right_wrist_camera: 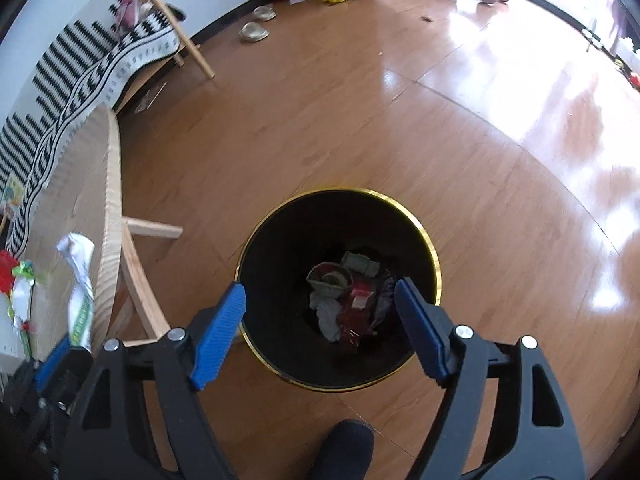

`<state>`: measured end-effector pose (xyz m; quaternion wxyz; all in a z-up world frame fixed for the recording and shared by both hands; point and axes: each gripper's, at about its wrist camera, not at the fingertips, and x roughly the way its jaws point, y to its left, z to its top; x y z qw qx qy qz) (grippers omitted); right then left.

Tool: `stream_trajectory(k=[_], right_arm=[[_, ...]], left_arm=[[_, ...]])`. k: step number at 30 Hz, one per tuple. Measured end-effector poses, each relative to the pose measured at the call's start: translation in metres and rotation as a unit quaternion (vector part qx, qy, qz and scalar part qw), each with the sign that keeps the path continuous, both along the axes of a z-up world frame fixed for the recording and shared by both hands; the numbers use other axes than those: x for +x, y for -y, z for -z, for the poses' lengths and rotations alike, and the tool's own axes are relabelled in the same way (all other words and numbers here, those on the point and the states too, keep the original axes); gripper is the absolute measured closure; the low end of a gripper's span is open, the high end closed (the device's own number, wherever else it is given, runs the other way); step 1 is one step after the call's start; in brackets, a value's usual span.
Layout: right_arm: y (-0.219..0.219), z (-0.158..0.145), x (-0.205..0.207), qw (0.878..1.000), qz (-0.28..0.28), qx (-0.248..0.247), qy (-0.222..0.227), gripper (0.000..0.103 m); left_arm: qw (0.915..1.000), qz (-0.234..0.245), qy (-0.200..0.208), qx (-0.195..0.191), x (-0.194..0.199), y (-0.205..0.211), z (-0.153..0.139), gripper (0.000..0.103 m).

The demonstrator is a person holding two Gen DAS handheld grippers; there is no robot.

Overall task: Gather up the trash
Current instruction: 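Open the right gripper to drop the red box while the left gripper opens to drop the strip, then grasp the blue-white wrapper with the left gripper while the right gripper grasps the white-green package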

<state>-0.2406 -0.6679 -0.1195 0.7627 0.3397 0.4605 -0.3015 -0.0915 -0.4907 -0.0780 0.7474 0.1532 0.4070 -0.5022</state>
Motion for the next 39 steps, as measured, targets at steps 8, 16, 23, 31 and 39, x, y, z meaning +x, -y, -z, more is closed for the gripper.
stream_trajectory(k=[8,16,23,31,39], right_arm=[[0.011,-0.022,-0.03,0.998,0.048,-0.015,0.036,0.024],[0.017,-0.033,-0.049,0.996,0.063,-0.024,0.053,0.024],[0.004,-0.039,-0.029,0.998,0.039,-0.022,0.054,0.024],[-0.069,-0.067,0.058,0.996,-0.052,-0.039,0.068,0.021],[-0.186,-0.084,0.173,0.98,-0.18,-0.049,0.074,0.02]], left_arm=[[0.999,0.041,-0.021,0.004,-0.018,0.028,0.021,0.089],[0.999,0.042,-0.016,-0.003,-0.022,0.043,0.031,0.042],[0.9997,0.019,-0.013,-0.009,-0.005,0.015,0.012,0.025],[0.9966,-0.073,0.026,-0.027,0.048,-0.083,-0.038,0.012],[0.9748,-0.215,0.057,-0.011,0.131,-0.224,-0.063,0.012]])
